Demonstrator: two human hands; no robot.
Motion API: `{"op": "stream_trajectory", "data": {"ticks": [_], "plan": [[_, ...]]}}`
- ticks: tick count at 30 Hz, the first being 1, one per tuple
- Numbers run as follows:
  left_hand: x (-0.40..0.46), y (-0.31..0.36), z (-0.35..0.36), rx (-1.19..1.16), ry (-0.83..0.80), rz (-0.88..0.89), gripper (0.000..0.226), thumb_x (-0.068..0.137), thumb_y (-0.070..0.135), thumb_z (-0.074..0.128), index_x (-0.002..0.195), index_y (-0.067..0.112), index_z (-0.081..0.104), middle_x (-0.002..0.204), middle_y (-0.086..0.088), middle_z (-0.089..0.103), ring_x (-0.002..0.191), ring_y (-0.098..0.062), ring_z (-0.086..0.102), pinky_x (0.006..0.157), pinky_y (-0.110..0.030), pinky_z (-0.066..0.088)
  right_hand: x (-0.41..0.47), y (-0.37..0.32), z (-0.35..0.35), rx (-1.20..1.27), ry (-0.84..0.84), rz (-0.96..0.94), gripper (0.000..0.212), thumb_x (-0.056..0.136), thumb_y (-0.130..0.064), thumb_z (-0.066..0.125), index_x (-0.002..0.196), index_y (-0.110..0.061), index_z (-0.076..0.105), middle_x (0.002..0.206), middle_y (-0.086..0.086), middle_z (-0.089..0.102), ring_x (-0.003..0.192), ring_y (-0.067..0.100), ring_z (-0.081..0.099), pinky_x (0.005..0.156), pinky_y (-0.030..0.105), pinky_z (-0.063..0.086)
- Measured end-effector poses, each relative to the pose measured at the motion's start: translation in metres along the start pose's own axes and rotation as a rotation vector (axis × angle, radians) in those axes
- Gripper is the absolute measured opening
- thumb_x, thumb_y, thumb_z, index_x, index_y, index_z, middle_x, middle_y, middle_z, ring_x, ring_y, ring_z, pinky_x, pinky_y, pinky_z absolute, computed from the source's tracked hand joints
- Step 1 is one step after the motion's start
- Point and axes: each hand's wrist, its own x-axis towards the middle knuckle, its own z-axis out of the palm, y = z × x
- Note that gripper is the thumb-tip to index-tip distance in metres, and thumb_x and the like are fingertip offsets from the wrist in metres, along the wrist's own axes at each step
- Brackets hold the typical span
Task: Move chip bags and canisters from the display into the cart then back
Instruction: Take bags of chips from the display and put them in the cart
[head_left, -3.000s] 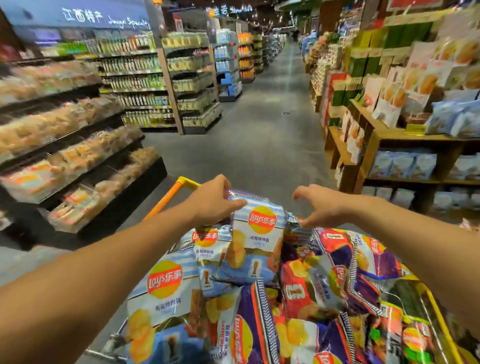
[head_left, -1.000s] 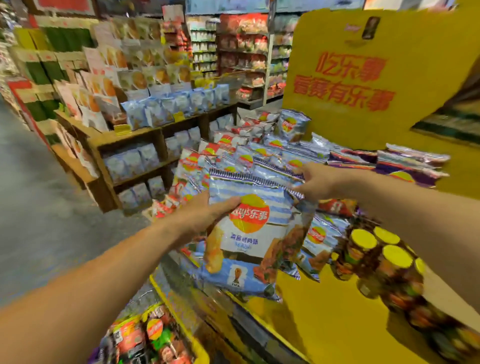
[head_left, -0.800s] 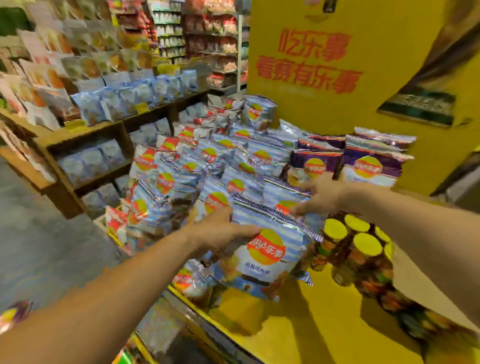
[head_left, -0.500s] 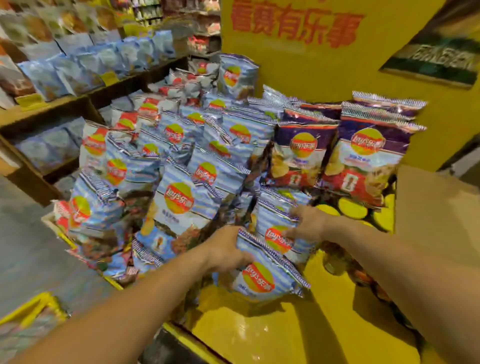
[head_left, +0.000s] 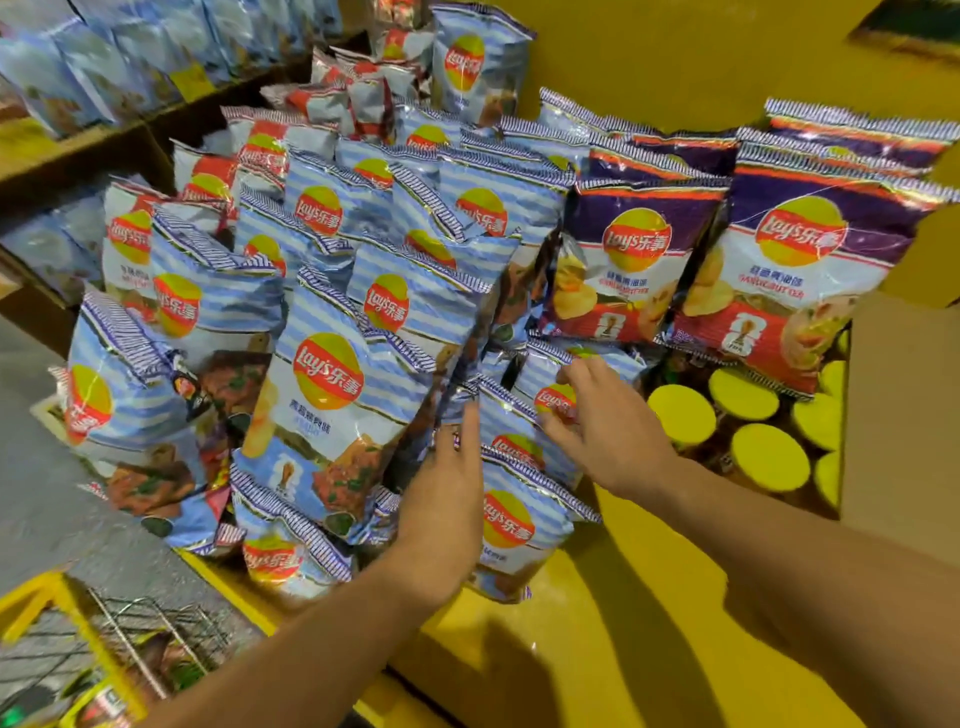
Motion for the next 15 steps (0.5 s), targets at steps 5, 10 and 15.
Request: {"op": "stream_trajectory", "data": {"ticks": [5, 10, 15], "plan": [[0.013, 0.021, -0.03, 0.423, 0.061, 0.147, 0.074, 0.092, 0.009, 0.063, 0.147, 0.016, 0.013, 0.15, -0.016, 0.016, 0.13, -0.038, 0.032, 0.098, -0.043, 0.038, -0.01, 0.001, -0.039, 0.544, -0.56, 0.182, 0.044, 0.098, -0.039, 0.054, 0.062, -0.014, 0.056, 0.052, 0.005, 0.053, 0.043, 0.017, 0.044, 0.048, 0.028, 0.037], [0.011, 0.02, -0.034, 0.399, -0.099, 0.116, 0.034, 0.094, 0.01, 0.056, 0.127, 0.011, 0.047, 0.118, -0.011, 0.058, 0.098, -0.031, 0.061, 0.066, -0.039, 0.042, -0.044, -0.028, 0.002, 0.522, -1.608, 0.352, 0.029, 0.103, -0.023, 0.046, 0.124, -0.011, 0.062, 0.126, 0.012, 0.067, 0.098, 0.024, 0.07, 0.066, 0.027, 0.059], [-0.02, 0.01, -0.014, 0.391, -0.51, 0.138, 0.031, 0.095, 0.019, 0.054, 0.125, 0.013, 0.059, 0.131, -0.01, 0.057, 0.119, -0.031, 0.058, 0.093, -0.042, 0.049, -0.059, -0.057, 0.078, 0.329, -1.025, 0.178, 0.042, 0.098, -0.027, 0.049, 0.141, -0.027, 0.047, 0.13, 0.008, 0.06, 0.11, 0.026, 0.059, 0.095, 0.041, 0.049]]}}
